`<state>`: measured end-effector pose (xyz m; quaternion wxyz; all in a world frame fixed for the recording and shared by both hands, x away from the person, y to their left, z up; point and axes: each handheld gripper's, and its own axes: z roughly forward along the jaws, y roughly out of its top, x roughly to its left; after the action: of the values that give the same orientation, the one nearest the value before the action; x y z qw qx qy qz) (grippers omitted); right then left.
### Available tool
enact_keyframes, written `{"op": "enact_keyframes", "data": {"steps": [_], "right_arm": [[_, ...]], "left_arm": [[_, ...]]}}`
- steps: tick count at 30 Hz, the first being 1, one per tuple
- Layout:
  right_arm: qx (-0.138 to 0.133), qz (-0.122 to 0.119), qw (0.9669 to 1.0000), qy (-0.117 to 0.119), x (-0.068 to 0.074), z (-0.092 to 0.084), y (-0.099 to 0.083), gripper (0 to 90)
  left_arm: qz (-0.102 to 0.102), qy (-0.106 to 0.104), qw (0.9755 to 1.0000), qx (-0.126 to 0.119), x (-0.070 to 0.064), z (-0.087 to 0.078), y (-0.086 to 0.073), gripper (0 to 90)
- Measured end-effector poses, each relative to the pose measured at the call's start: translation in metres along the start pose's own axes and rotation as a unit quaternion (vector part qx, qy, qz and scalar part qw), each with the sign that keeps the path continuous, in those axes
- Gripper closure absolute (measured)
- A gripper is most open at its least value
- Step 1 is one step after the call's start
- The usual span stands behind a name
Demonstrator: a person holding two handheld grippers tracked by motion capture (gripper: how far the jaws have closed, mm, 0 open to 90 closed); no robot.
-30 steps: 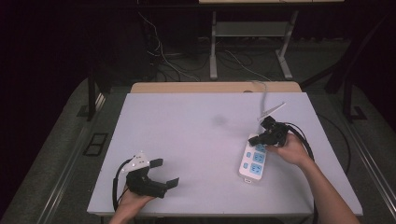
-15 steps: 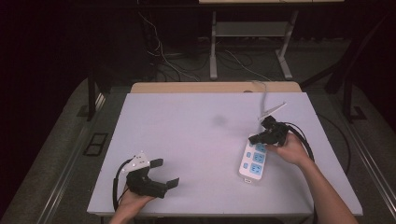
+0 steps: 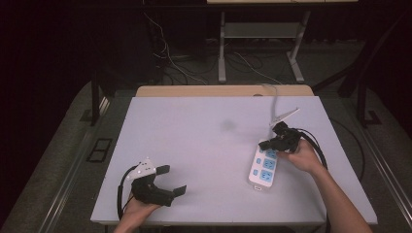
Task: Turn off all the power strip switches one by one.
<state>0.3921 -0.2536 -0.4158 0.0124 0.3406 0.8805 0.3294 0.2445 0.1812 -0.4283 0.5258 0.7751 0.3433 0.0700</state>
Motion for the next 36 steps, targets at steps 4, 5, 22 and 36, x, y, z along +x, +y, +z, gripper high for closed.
{"op": "enact_keyframes", "data": {"steps": [4,5,22,36], "right_arm": [[0.000,0.002,1.0000,0.002,-0.0011,0.0006,-0.0015,90.0],[-0.004,0.002,1.0000,0.003,-0.0015,0.0009,-0.0020,90.0],[0.000,0.000,1.0000,-0.005,0.0004,0.0003,0.0001,90.0],[-0.006,0.007,1.0000,0.001,-0.0009,-0.0036,0.0008,90.0]], "left_arm": [[0.001,-0.001,1.0000,0.000,-0.0011,0.0004,0.0002,0.0],[0.002,-0.001,1.0000,0.000,-0.0012,0.0003,0.0002,0.0],[-0.002,0.000,1.0000,0.000,0.0008,-0.0002,-0.0002,0.0],[-0.003,0.000,1.0000,-0.001,0.0020,-0.0004,-0.0005,0.0]]}}
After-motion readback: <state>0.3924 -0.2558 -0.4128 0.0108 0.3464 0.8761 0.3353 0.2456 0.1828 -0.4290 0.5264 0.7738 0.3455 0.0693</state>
